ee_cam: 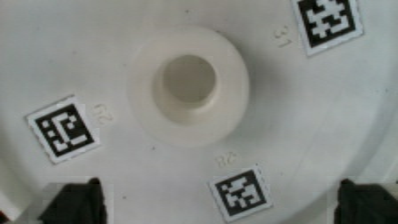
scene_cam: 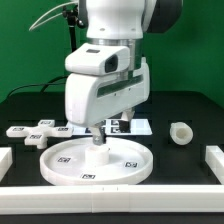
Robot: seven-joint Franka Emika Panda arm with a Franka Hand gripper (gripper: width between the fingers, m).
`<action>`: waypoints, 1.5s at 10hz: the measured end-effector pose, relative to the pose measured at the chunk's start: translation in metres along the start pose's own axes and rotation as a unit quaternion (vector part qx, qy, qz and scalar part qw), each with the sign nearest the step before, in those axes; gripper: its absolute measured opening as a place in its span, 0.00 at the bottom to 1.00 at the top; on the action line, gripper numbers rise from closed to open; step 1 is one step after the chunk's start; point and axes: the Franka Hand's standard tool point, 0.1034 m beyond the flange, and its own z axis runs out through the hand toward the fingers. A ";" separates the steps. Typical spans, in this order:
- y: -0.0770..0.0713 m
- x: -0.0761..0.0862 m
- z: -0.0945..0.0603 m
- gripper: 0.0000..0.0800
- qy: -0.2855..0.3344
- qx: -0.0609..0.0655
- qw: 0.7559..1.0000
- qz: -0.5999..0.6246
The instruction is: Assemble round table
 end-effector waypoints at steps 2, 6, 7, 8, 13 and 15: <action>0.003 -0.010 0.011 0.81 -0.003 0.007 1.000 -0.005; 0.009 -0.016 0.024 0.81 -0.004 0.013 1.000 -0.008; 0.010 -0.017 0.028 0.81 -0.005 0.016 1.000 -0.007; 0.012 -0.019 0.032 0.81 -0.006 0.017 1.000 -0.009; 0.012 -0.020 0.035 0.50 -0.007 0.019 1.000 -0.008; 0.012 -0.020 0.035 0.50 -0.007 0.019 1.000 -0.008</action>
Offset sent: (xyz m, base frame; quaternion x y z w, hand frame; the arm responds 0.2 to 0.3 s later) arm 0.0124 -0.0135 -0.0108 0.0049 0.0099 -0.0239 0.9997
